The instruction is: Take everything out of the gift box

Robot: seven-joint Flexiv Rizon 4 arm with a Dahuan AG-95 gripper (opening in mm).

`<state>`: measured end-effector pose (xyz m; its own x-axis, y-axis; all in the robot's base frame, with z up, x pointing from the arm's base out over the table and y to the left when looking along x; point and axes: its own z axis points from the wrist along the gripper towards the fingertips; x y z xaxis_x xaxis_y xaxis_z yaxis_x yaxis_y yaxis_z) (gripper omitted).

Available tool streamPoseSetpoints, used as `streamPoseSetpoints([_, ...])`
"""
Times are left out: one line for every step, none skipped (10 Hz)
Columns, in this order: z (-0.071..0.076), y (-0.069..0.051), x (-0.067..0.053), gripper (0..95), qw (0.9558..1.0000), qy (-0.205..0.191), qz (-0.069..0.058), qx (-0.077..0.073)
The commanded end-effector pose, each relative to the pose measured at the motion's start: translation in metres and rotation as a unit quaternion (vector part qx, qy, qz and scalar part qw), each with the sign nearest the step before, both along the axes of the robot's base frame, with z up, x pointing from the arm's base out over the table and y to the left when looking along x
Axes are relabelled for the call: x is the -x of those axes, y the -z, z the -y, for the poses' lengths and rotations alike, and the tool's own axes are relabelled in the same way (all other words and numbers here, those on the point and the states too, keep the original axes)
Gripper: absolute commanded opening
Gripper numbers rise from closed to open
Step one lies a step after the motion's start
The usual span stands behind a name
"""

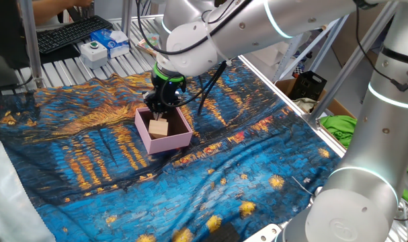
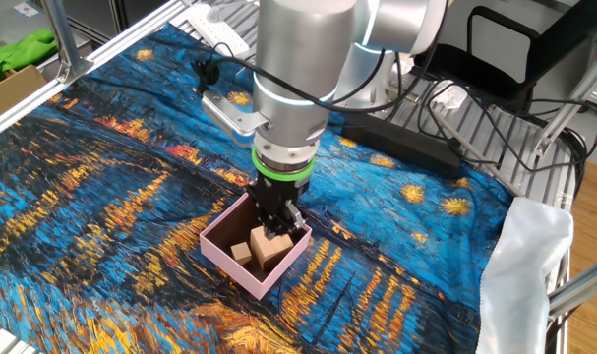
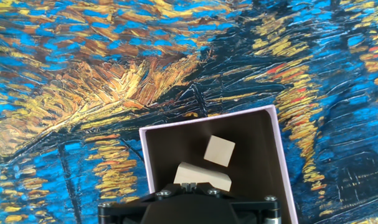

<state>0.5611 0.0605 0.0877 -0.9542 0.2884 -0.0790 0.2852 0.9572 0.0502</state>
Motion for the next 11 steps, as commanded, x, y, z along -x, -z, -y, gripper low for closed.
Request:
streamPoseSetpoints([0.0004,0.0024,0.0001,0.0,1.0,0.005,-0.001,0.0])
streamPoseSetpoints([0.0006,0.0045,0.0002,0.0,1.0,0.009,-0.001,-0.001])
streamPoseSetpoints([0.0007,0.006,0.0003,0.0,0.9999,0.012,-0.001,-0.001])
streamPoseSetpoints([0.0009,0.0086,0.0005,0.0,0.9999,0.014,-0.001,-0.001])
streamPoseSetpoints([0.001,0.0102,0.0006,0.0,0.9998,0.018,-0.002,-0.001])
streamPoseSetpoints([0.0012,0.0112,0.0007,0.0,0.9997,0.023,-0.003,-0.001])
streamPoseSetpoints([0.0012,0.0112,0.0008,0.0,0.9996,0.026,-0.006,-0.001])
streamPoseSetpoints([0.0011,0.0115,0.0012,19.0,0.9993,0.034,-0.012,-0.001])
streamPoseSetpoints([0.0011,0.0116,0.0014,19.0,0.9988,0.045,-0.018,-0.002])
streamPoseSetpoints([0.0011,0.0116,0.0014,57.0,0.9981,0.056,-0.024,-0.002])
streamPoseSetpoints([0.0011,0.0116,0.0014,76.0,0.9974,0.066,-0.027,-0.001])
